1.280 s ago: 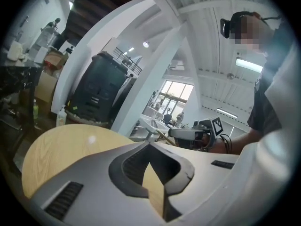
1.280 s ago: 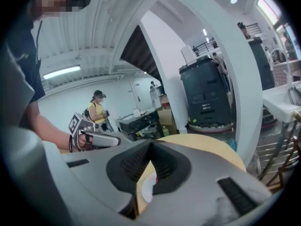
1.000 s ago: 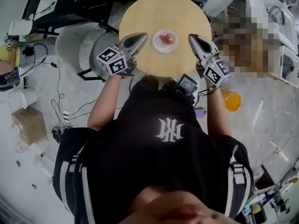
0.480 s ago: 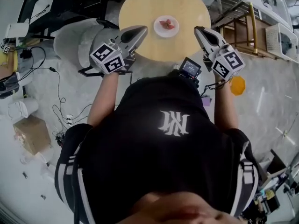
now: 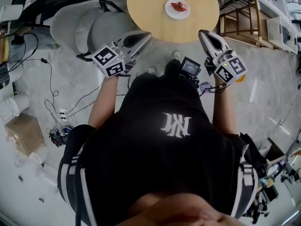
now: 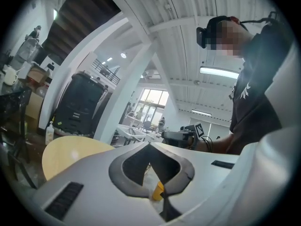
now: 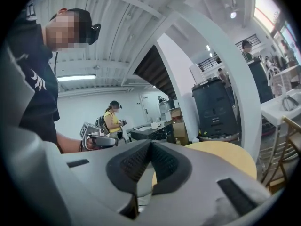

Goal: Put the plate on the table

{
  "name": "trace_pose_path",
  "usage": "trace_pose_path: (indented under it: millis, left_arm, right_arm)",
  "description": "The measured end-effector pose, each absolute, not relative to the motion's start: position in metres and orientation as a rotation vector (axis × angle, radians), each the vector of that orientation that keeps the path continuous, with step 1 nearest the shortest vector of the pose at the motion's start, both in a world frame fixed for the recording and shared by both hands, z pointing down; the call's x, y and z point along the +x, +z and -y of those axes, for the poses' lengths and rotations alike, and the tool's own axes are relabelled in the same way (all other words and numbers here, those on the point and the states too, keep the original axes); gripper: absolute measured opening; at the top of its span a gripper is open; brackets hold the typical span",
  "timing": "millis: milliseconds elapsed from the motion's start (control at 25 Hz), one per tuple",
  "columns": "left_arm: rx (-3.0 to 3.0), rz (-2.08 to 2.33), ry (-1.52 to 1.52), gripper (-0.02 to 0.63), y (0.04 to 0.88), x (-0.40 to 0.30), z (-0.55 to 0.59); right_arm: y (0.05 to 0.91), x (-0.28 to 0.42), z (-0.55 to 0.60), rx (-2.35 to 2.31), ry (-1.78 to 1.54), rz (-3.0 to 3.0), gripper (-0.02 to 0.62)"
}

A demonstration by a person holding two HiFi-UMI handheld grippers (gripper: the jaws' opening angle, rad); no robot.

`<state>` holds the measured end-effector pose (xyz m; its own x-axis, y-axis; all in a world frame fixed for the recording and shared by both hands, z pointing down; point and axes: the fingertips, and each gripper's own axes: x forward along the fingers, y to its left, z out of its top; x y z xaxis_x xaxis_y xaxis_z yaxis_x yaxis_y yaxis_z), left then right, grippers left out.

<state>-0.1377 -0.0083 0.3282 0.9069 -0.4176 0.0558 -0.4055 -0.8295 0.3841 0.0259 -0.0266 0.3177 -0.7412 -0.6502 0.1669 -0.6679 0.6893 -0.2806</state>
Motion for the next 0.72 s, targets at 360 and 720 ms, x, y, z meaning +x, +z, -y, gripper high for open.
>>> trace_pose_path:
  millis: [360, 720]
  left_arm:
    - [2.665, 0.571, -0.025, 0.003, 0.342, -0.13, -0.026]
    - [2.658, 0.618, 0.016, 0.003, 0.335, -0.084, -0.033]
  right_arm:
    - [0.321, 0.023, -0.01, 1.071, 0.557, 2.866, 0.002]
    - [0.324, 0.044, -0.03, 0.929, 0.543, 2.933, 0.002]
